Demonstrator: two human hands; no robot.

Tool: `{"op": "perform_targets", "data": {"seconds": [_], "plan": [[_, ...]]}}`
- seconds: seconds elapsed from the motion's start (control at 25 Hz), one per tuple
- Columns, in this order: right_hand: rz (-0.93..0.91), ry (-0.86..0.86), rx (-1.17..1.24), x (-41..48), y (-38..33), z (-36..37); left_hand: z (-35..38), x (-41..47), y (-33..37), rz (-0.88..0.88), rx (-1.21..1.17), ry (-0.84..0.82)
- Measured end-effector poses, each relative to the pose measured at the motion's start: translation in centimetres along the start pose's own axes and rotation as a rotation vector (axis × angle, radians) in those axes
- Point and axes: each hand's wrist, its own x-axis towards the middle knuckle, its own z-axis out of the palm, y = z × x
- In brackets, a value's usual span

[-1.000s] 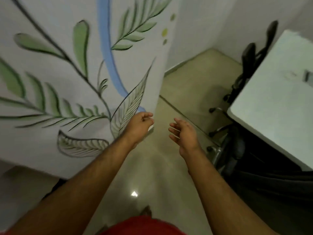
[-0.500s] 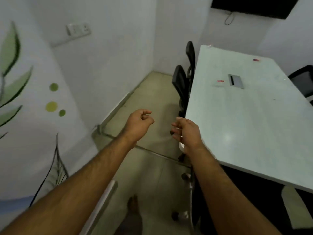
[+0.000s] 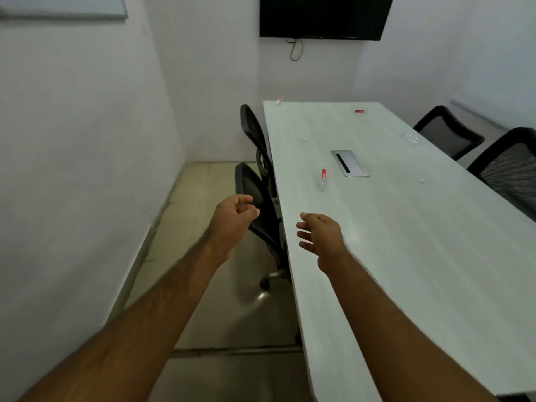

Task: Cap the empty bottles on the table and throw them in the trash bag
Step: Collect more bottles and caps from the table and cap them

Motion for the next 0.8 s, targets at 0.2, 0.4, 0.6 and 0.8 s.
{"op": "perform_targets", "data": {"seconds": [0.2, 0.4, 0.6, 0.8], "plan": [[0.024, 0.11, 0.024, 14.1, -0.3, 3.1, 2.8, 14.9, -2.1, 0.017, 0.06, -0.116], [0.106, 0.287, 0.079, 30.2, 0.1, 4.5, 7.4, 30.2, -4.0, -0.028, 0.139, -0.283], [0.139, 0.532, -0.066, 40.8, -0.6, 5.4, 11.3, 43.3, -3.7, -0.046, 0.213, -0.426], [0.137, 0.733, -0.368, 49.8, 0.3, 4.6, 17.4, 54.4, -6.0, -0.033, 0.279, -0.574]]}}
